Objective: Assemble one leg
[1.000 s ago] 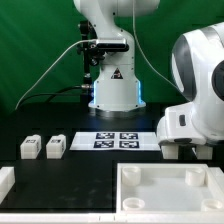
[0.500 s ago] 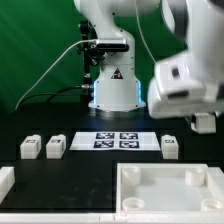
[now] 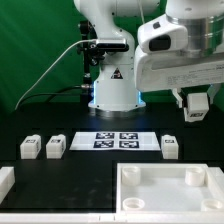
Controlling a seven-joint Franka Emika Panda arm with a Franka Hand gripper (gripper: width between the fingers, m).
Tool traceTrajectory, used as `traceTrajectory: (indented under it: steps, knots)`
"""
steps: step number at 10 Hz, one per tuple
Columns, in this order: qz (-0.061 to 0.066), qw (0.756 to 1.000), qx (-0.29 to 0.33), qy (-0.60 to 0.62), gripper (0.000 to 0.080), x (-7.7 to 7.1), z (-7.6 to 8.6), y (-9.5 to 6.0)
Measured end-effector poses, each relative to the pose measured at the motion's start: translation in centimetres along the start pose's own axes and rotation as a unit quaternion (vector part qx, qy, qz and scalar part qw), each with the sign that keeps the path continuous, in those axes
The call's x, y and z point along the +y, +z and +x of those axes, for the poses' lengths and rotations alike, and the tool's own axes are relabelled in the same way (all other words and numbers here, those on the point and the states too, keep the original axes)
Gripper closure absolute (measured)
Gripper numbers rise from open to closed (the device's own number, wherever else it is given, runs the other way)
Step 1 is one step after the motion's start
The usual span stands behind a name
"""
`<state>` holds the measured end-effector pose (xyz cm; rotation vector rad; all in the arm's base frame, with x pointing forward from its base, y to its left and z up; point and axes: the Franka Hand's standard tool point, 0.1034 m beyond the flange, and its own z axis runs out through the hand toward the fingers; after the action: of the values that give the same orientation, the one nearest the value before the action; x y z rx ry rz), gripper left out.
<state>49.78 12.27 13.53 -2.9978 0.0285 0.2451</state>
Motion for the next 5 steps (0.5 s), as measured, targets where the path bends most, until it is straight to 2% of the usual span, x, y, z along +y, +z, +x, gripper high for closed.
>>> traceTrajectory:
  steps: [1, 2, 3, 4, 5]
  knots:
    - [-0.002, 0.999, 0.048, -0.011, 0.0509, 0.2, 0.5, 0.1]
    - [-0.006, 0.996, 0.080, -0.034, 0.0509, 0.7, 2.5, 0.0]
    - [-0.012, 0.987, 0.152, -0.050, 0.0509, 0.9, 5.8, -1.8]
    - [-0.009, 0.974, 0.219, -0.056, 0.0509, 0.9, 7.6, -3.3]
    - [-0.003, 0.956, 0.287, -0.058, 0.0509, 0.7, 8.3, -4.1]
